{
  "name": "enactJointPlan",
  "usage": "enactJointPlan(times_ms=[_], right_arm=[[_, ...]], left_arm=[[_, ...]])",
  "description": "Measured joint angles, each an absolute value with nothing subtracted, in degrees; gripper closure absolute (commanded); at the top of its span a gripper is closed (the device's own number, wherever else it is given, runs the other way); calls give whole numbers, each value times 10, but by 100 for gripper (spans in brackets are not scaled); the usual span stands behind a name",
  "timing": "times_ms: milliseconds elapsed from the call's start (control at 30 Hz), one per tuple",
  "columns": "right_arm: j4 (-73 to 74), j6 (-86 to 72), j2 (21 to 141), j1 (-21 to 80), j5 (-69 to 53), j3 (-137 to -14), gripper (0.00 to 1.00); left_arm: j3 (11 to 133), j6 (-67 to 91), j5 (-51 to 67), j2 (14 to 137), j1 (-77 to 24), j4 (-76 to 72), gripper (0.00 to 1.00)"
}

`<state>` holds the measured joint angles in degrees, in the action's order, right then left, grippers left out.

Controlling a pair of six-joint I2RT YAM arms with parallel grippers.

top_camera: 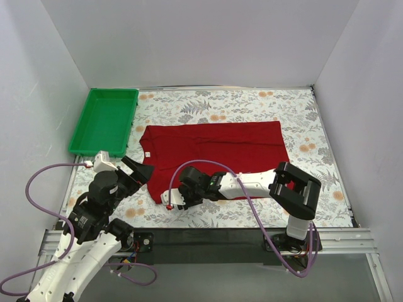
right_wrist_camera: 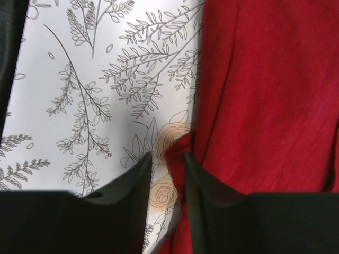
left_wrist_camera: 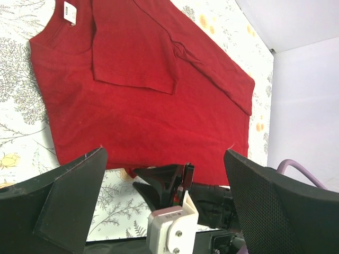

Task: Fold and stack the t-shirts
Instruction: Fold the tshirt

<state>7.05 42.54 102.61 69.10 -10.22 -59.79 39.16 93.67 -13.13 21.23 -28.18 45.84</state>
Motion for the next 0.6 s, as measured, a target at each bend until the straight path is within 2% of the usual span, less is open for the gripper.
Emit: enactJointPlan(times_ms=[167, 233, 333, 600], right_arm=[[69, 422, 1029, 688, -102, -598, 85], [70, 422, 1030, 686, -103, -598, 93], [69, 420, 1030, 686, -106, -597, 99], [84, 420, 1001, 682, -168, -582, 99]], left_arm=[[392, 937, -132, 209, -282, 461, 15], [392, 937, -132, 209, -282, 462, 15], [392, 937, -132, 208, -282, 463, 15], [392, 936, -131, 206, -282, 462, 15]])
